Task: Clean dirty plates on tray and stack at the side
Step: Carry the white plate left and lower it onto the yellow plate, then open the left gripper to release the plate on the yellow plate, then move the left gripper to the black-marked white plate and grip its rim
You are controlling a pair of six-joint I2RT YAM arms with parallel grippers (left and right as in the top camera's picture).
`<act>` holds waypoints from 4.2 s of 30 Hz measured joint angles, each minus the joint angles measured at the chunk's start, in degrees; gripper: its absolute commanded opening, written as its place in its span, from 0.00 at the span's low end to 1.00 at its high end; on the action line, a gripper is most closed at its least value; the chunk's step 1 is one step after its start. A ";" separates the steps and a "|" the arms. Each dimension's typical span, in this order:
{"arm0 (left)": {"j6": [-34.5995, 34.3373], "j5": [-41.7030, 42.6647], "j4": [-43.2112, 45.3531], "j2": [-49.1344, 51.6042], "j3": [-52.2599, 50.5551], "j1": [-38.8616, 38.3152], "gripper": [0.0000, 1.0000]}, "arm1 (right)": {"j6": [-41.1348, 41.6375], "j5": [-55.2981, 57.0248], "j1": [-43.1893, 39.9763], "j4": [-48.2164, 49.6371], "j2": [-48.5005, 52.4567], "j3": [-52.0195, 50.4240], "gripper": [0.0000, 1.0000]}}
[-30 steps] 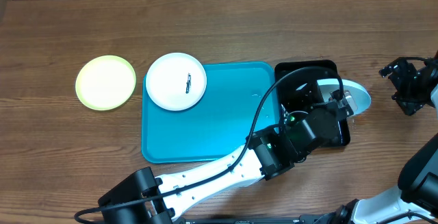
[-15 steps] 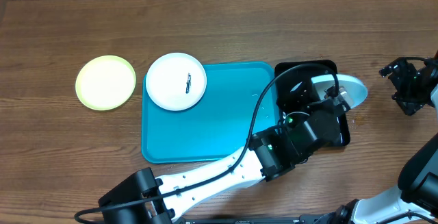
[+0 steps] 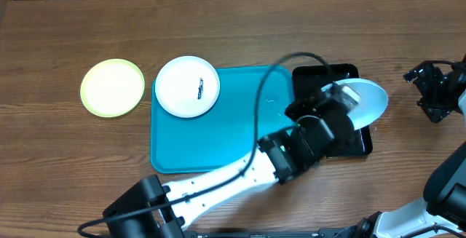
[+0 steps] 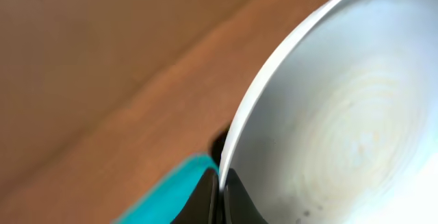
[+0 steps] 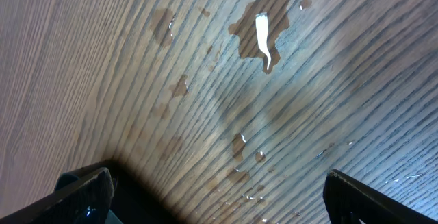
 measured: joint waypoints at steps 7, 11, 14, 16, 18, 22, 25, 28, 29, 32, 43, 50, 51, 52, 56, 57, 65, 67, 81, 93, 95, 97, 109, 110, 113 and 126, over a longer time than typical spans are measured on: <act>-20.48 27.41 -4.44 0.00 -0.02 15.56 0.04 | 0.02 0.00 0.00 -0.04 0.00 0.00 1.00; -31.87 49.46 -4.52 0.00 0.00 30.16 0.04 | 0.02 0.00 0.00 0.00 0.00 0.00 1.00; -37.35 63.10 -5.14 0.00 0.00 41.29 0.04 | 0.02 0.02 0.00 0.00 0.00 0.00 1.00; -39.63 70.40 -8.00 0.00 0.11 48.98 0.04 | 0.04 0.00 0.00 -0.02 0.00 0.00 1.00; -41.07 74.93 -12.74 0.00 0.35 56.04 0.04 | 0.02 0.02 0.00 0.02 0.00 0.00 1.00; -42.42 77.66 -23.74 0.00 0.39 70.07 0.04 | 0.04 0.00 0.00 -0.02 0.00 0.00 1.00; -42.77 75.21 -30.21 0.00 0.42 79.84 0.04 | 0.02 0.00 0.00 -0.02 0.00 0.00 1.00; -42.97 70.03 -34.75 0.00 0.42 88.11 0.04 | 0.04 0.00 0.00 0.02 0.00 0.00 1.00; -42.99 68.30 -35.56 0.00 0.42 90.12 0.04 | 0.04 0.02 0.00 -0.02 0.00 0.00 1.00; -43.04 62.31 -37.77 0.00 0.42 95.47 0.04 | 0.04 0.02 0.00 0.00 0.00 0.00 1.00; -43.45 47.28 -38.16 0.00 0.42 97.70 0.04 | 0.02 0.00 0.00 0.00 0.00 0.00 1.00; -43.85 41.81 -37.46 0.00 0.39 94.90 0.04 | 0.02 0.00 0.00 0.00 0.00 0.00 1.00; -43.85 41.40 -37.40 0.00 0.39 94.40 0.04 | 0.04 0.00 0.00 0.00 0.00 0.00 1.00; -43.82 40.98 -37.31 0.00 0.39 93.88 0.04 | 0.02 0.00 0.00 0.00 0.00 0.00 1.00; -43.85 39.43 -37.05 0.00 0.39 92.26 0.04 | 0.04 0.00 0.00 0.00 -0.02 0.00 1.00; -43.82 38.93 -37.03 0.00 0.39 91.86 0.04 | 0.02 0.00 0.00 -0.02 0.00 0.00 1.00; -43.85 35.19 -36.39 0.00 0.31 90.97 0.04 | 0.02 0.02 0.00 -0.02 0.00 0.00 1.00; -43.85 34.75 -35.15 0.00 -0.15 90.95 0.04 | 0.04 0.00 0.00 -0.02 0.00 0.00 1.00; -43.85 34.56 -27.78 0.11 -5.62 90.95 0.08 | 0.02 0.00 0.00 -0.04 0.00 0.00 1.00; -40.37 35.71 -26.05 0.11 -5.62 87.14 0.57 | 0.02 0.00 0.00 -0.02 0.00 0.00 1.00; -37.70 36.61 -25.94 0.11 -5.62 85.99 0.61 | 0.02 0.00 0.00 0.00 0.00 0.00 1.00; -35.08 37.57 -25.57 0.11 -5.62 84.74 0.61 | 0.02 0.00 0.00 -0.02 0.00 0.00 1.00; -20.70 40.41 -25.00 0.11 -5.62 74.88 0.60 | 0.02 0.00 0.00 -0.02 0.00 0.00 1.00; -20.04 40.48 -25.00 0.11 -5.62 74.23 0.58 | 0.00 0.00 0.00 -0.04 0.00 0.00 1.00; -18.49 40.79 -25.00 0.11 -5.62 72.54 0.45 | 0.02 0.00 0.00 -0.04 0.00 0.00 1.00; -16.72 41.07 -22.80 0.11 -6.95 70.16 0.48 | 0.02 0.00 0.00 -0.02 0.00 0.00 1.00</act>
